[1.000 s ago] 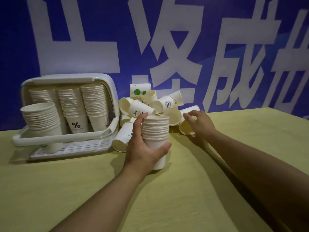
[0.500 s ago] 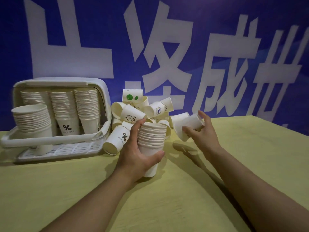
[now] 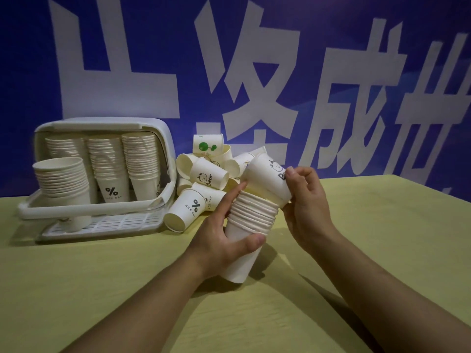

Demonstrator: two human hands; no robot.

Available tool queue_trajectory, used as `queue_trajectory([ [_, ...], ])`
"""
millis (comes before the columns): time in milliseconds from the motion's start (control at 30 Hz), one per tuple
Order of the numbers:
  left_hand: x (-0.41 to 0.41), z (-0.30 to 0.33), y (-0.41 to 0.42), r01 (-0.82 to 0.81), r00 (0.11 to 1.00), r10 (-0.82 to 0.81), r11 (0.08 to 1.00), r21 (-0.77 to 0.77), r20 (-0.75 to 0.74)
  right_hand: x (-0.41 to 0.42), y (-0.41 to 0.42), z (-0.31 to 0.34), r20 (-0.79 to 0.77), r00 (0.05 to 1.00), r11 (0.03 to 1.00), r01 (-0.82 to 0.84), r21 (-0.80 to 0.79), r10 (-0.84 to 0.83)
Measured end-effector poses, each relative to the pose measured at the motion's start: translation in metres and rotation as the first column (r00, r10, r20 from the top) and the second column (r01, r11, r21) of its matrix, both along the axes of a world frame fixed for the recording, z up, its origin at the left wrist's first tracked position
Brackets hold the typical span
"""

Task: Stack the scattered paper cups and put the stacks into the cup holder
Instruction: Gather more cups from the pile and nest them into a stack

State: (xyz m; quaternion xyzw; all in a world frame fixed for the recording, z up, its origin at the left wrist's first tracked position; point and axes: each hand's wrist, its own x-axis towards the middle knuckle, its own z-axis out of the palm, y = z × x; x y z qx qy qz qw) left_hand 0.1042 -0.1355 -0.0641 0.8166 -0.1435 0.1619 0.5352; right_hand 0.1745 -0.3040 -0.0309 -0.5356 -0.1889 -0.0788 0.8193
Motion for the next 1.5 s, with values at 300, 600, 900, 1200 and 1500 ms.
queue_trajectory([
  [300, -0.006, 0.003, -0.002, 0.052, 0.998, -0.051, 0.998, 0.036, -0.045, -0.006, 0.002, 0.004, 0.044, 0.998, 0.997, 0.052, -0.058, -0.050],
  [600, -0.008, 0.003, 0.002, -0.019, 0.999, 0.020, 0.999, 0.035, -0.042, -0.003, 0.004, -0.008, 0.136, 0.981, 0.932, -0.080, -0.353, 0.136],
  [900, -0.002, -0.003, 0.019, -0.249, 0.967, 0.247, 0.968, 0.016, 0.069, 0.001, 0.011, -0.026, 0.269, 0.958, 0.797, 0.084, -0.598, 0.101],
  [1200, -0.007, 0.001, 0.024, -0.333, 0.941, 0.333, 0.943, -0.013, 0.061, 0.062, -0.033, -0.031, 0.471, 0.836, 0.151, 0.523, -0.839, -0.281],
  [1500, 0.005, -0.006, 0.023, -0.277, 0.958, 0.278, 0.960, -0.026, 0.066, 0.140, -0.037, -0.019, 0.525, 0.848, -0.280, 0.523, -0.805, 0.075],
])
